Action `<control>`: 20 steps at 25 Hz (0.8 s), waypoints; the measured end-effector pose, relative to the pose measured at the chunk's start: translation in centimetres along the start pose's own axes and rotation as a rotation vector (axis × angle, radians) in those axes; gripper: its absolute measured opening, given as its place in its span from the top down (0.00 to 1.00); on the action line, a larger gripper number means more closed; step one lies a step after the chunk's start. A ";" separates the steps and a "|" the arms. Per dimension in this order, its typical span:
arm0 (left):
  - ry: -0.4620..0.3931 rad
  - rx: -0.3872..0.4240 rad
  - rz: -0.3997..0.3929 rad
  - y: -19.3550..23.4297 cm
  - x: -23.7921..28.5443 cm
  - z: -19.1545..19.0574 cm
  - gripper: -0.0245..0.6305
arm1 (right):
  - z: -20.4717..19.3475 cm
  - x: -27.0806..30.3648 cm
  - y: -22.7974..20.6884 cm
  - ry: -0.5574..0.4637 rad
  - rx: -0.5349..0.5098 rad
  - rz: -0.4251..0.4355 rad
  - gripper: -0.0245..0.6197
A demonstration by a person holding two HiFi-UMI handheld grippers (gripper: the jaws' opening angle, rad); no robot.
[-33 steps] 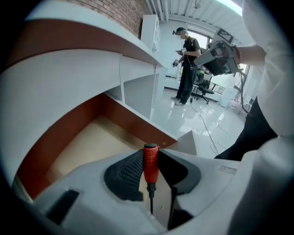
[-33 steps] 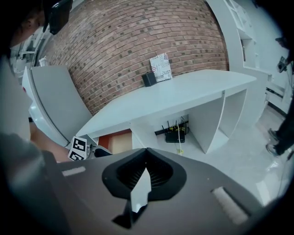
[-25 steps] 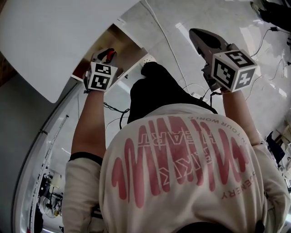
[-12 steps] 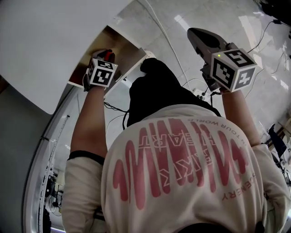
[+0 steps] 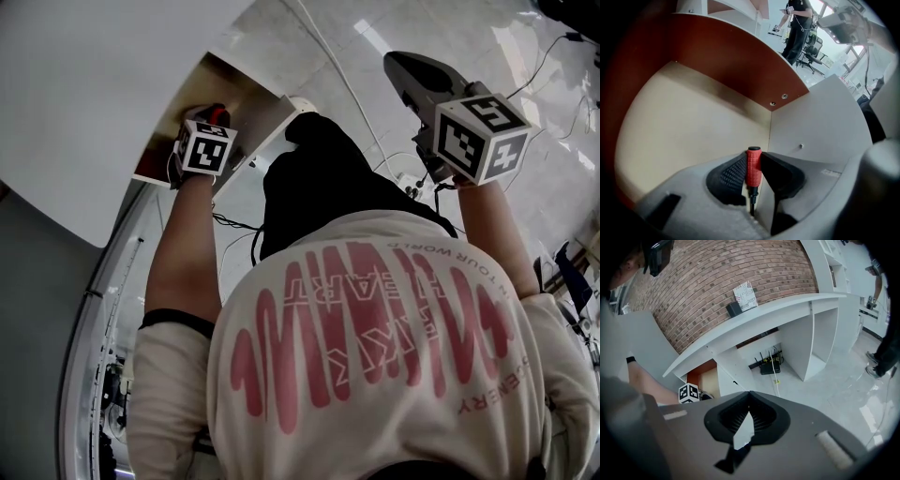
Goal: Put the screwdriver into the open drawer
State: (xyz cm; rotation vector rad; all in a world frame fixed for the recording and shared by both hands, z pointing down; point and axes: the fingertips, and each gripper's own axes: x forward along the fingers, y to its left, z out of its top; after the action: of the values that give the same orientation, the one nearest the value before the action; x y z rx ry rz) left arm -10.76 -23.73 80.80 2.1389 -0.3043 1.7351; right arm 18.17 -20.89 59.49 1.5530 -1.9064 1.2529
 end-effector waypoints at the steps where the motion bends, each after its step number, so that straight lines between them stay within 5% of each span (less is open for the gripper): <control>1: 0.006 -0.006 0.000 0.1 0.1 -0.2 0.81 | -0.1 0.1 0.0 0.002 0.001 0.002 0.95; 20: 0.024 -0.037 -0.025 -0.2 -0.2 -0.5 0.76 | 1.1 1.2 0.2 0.031 -0.025 0.036 0.95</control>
State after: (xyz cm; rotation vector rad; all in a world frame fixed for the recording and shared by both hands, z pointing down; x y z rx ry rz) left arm -11.21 -23.37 80.67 2.0859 -0.3001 1.7266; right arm 17.88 -22.44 59.76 1.4851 -1.9308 1.2561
